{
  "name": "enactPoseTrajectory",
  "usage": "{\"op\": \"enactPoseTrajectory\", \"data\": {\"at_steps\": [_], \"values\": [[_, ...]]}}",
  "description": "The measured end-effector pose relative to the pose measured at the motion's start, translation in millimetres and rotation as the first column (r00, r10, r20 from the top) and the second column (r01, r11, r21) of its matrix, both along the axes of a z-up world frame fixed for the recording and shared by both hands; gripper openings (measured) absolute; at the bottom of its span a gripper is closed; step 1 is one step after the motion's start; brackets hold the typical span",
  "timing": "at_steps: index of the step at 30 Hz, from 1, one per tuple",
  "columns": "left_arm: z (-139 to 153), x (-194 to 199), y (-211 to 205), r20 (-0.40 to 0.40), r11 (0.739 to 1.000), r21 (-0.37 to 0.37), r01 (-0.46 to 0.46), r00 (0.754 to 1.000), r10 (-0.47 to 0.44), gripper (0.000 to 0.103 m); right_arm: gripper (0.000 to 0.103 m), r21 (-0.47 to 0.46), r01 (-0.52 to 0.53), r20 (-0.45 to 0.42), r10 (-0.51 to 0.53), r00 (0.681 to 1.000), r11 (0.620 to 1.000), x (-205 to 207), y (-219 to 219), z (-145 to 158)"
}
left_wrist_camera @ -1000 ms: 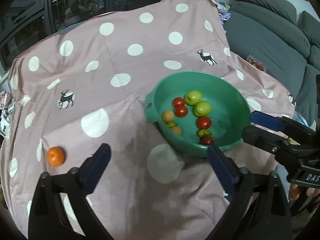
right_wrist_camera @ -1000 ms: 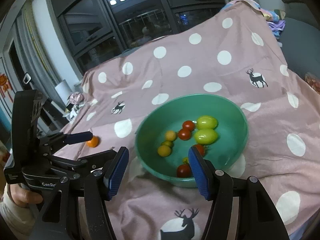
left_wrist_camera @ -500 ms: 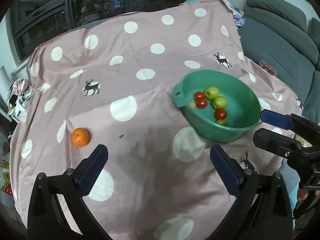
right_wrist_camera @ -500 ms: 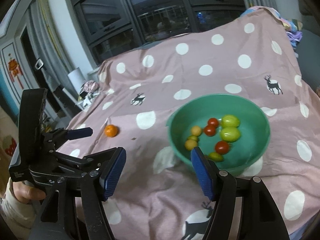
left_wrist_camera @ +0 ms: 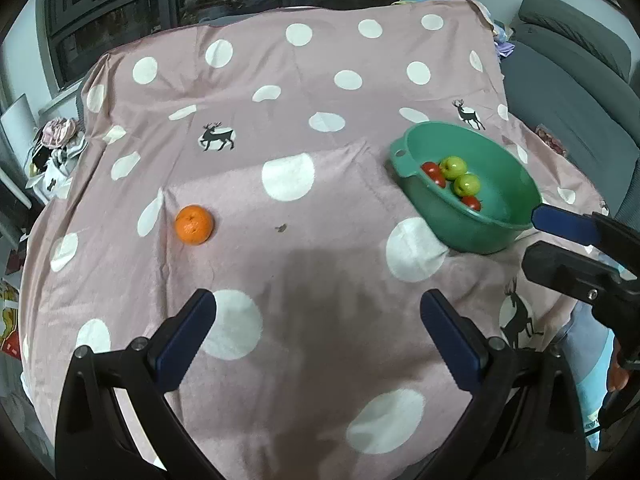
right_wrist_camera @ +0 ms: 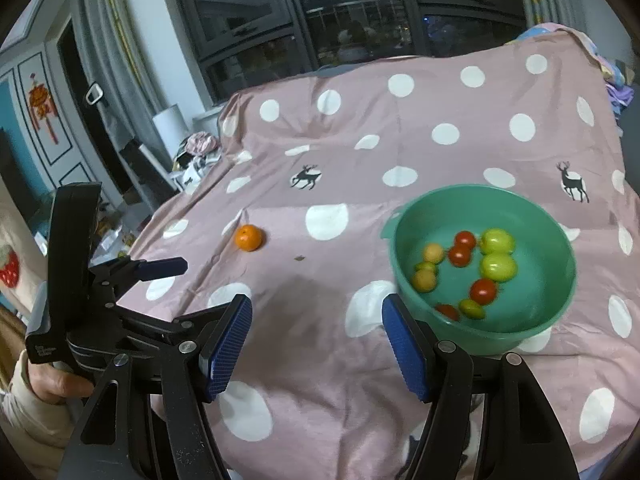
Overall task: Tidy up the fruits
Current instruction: 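Move the right tool away from the bowl toward the orange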
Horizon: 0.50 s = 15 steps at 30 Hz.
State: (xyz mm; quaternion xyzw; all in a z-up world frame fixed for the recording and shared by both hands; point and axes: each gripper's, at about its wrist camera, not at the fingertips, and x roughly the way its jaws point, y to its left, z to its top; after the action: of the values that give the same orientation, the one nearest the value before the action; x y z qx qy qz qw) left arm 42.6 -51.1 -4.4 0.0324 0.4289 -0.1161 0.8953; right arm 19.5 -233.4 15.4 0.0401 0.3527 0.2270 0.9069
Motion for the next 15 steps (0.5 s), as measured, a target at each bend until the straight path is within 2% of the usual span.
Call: {"op": "enactPoseTrajectory", "data": {"at_steps": [15], "values": [[-18.3, -12.8, 54.4, -0.013, 0.99, -0.107, -0.089, 0.996, 0.088, 0.102, 0.068, -0.056, -0.083, -0.045, 0.08, 0.996, 0.995, 6.5, 44.8, -12.1]]}}
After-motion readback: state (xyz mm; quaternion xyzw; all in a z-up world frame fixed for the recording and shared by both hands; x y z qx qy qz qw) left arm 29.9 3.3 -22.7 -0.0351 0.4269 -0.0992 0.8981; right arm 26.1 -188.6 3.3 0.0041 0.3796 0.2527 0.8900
